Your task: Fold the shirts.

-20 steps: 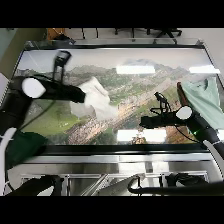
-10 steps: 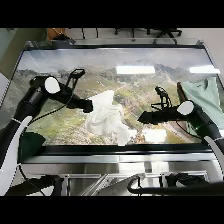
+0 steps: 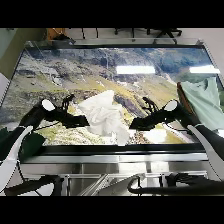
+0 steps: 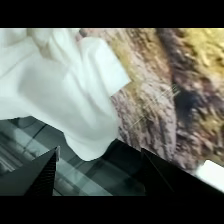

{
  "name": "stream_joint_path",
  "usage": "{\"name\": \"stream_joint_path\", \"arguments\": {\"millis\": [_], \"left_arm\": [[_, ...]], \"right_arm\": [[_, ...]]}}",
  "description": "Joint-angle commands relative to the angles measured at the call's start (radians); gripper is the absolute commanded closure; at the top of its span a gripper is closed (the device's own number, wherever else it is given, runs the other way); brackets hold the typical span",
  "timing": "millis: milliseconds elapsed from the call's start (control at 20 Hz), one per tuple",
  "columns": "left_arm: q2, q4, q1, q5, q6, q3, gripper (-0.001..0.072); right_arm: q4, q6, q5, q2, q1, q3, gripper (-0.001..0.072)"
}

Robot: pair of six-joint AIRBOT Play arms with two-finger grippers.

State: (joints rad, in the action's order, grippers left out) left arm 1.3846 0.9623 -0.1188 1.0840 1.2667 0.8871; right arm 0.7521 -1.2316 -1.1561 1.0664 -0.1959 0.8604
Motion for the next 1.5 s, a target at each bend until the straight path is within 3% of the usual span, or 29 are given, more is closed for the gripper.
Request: {"name": "stream_joint_path", "arguments": {"millis": [0,100,200,250,300,350,600,900,1100,1250,1450], "left_arm": [[0.054,-0.159,0.009,-0.144,-0.11,-0.069,0.0024],[0.119,-0.286,0.009,-0.141,-0.184,-0.043,0.0031],[0.18,-0.349,0.009,-0.12,-0.232,0.002,0.0392],[0.203,-0.352,0.01,-0.097,-0.239,0.026,0.0596],[0.217,-0.354,0.01,-0.076,-0.249,0.045,0.0693],[0.222,-0.354,0.01,-0.055,-0.249,0.065,0.0694],[0.104,-0.352,0.012,0.078,-0.241,0.173,0.0699],[-0.261,-0.351,0.011,0.229,-0.091,0.499,0.0699],[-0.425,-0.321,-0.027,0.239,0.019,0.811,0.0699],[-0.494,-0.163,-0.057,0.219,0.114,1.033,0.0698],[-0.501,-0.068,-0.022,0.2,0.142,1.19,0.0698]], "right_arm": [[-0.089,0.085,-0.027,0.097,-0.062,0.001,0.0134],[-0.126,0.12,-0.014,0.119,-0.091,0.001,0.0136],[-0.182,0.151,0.003,0.12,-0.092,0.002,0.015],[-0.193,0.163,0.007,0.12,-0.091,0.002,0.0275],[-0.192,0.164,0.011,0.121,-0.091,0.003,0.0537],[-0.192,0.174,0.016,0.121,-0.091,0.003,0.0688],[-0.192,0.189,-0.049,0.054,-0.045,0.085,0.0691],[-0.192,0.177,-0.17,-0.211,0.188,0.522,0.0692],[-0.191,0.177,-0.188,-0.324,0.221,0.838,0.0692],[-0.106,0.177,-0.185,-0.347,0.221,1.085,0.0692],[0.035,0.178,-0.124,-0.334,0.221,1.252,0.0693]]}}
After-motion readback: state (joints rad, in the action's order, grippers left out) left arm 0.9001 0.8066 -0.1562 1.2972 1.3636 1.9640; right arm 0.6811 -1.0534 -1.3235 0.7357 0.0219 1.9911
